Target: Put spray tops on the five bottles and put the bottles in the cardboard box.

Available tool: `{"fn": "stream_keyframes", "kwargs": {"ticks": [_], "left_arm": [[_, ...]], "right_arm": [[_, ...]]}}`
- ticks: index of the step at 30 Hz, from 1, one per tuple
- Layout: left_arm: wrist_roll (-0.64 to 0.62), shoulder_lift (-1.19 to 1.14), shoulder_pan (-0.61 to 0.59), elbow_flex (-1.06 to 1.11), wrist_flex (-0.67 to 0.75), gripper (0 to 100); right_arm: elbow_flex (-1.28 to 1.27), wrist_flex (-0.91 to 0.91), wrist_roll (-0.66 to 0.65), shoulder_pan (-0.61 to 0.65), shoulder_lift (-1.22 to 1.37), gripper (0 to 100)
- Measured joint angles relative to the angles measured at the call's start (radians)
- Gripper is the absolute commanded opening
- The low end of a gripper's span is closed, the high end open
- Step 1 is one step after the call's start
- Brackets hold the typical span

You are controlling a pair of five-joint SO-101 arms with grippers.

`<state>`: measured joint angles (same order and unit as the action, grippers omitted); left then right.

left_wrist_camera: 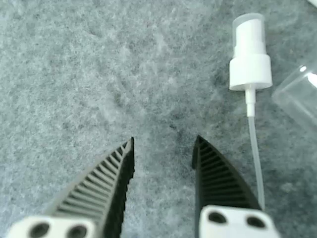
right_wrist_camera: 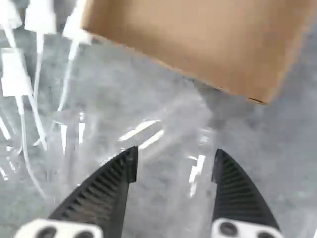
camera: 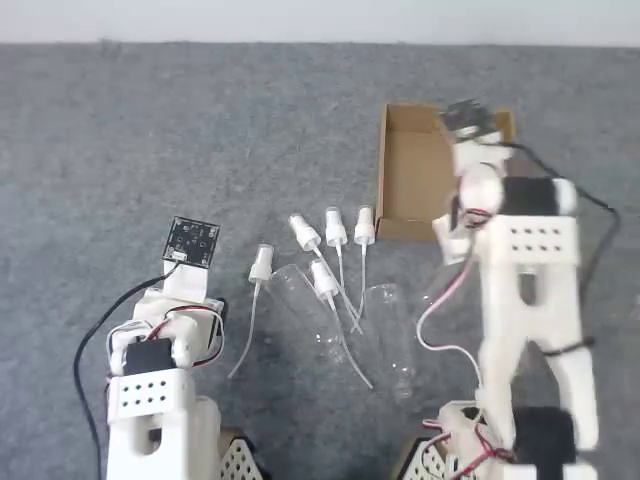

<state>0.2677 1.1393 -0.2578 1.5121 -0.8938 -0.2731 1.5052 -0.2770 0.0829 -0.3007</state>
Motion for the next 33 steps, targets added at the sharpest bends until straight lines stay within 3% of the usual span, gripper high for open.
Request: {"fn": "stream_keyframes", "kwargs": {"ticks": [13,25,33], "left_arm": [[0.000,0.000,0.000,0.000,0.000,18],[0.000,0.000,0.000,0.000,0.000,18],[0.000,0.000,0.000,0.000,0.000,18]], "right_arm": [[-0.173,-0.198,0.034,0.017,0.127,19.9],[-0.282,-0.278,-0.023,-0.247,0.127,19.9],[-0.269,-0.258,-0.083,-0.333,0.127,20.2]]}}
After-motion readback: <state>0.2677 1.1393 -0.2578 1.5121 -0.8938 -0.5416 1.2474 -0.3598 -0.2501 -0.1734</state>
